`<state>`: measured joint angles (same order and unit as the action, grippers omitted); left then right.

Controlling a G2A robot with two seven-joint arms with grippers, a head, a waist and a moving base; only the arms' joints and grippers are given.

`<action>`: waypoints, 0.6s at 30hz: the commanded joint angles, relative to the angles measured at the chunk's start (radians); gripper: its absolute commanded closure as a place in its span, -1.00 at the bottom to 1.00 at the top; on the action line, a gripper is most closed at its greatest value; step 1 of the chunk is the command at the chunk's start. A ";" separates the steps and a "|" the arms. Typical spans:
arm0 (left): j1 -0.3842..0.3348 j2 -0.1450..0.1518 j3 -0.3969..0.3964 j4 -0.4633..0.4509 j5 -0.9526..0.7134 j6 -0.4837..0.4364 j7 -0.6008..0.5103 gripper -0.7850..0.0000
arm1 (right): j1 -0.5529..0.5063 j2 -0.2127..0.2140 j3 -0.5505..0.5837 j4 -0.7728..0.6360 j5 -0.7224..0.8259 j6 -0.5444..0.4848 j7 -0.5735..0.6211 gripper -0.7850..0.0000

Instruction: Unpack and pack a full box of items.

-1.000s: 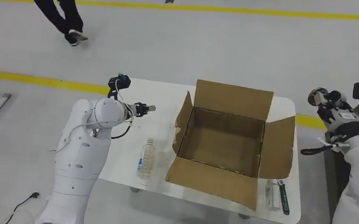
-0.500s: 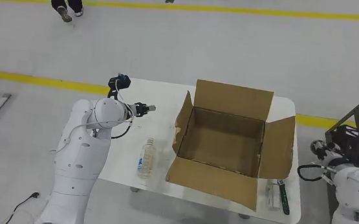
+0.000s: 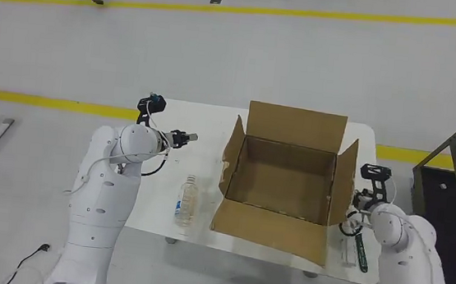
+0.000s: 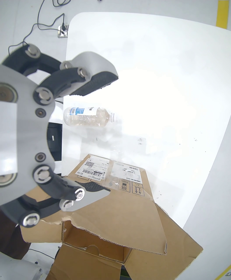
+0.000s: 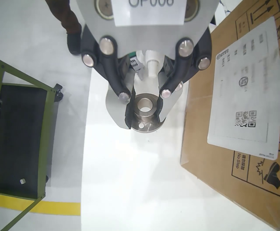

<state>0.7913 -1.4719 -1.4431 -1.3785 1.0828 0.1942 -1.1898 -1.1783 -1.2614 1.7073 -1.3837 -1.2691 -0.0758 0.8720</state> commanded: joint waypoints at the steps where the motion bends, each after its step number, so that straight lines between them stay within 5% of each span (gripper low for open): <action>1: 0.000 0.000 0.000 0.000 0.000 0.000 0.000 -1.00 | 0.022 0.001 -0.019 0.037 -0.015 -0.003 0.002 1.00; 11: 0.000 0.000 0.000 0.000 0.000 0.000 0.000 -1.00 | 0.082 0.006 -0.059 0.166 -0.043 -0.003 -0.006 1.00; 15: 0.000 0.000 0.000 0.000 0.000 0.000 0.000 -1.00 | 0.090 0.007 -0.066 0.186 -0.035 0.002 -0.010 0.44; 16: 0.000 0.000 0.000 0.000 0.000 0.000 0.000 -1.00 | 0.091 0.008 -0.067 0.188 -0.034 0.004 -0.010 0.18; 18: 0.000 0.000 0.000 0.000 0.000 0.000 0.000 -1.00 | 0.093 0.009 -0.065 0.182 -0.023 0.005 -0.007 0.01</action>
<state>0.7913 -1.4719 -1.4431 -1.3785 1.0828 0.1942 -1.1898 -1.0859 -1.2532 1.6412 -1.1975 -1.2978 -0.0706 0.8628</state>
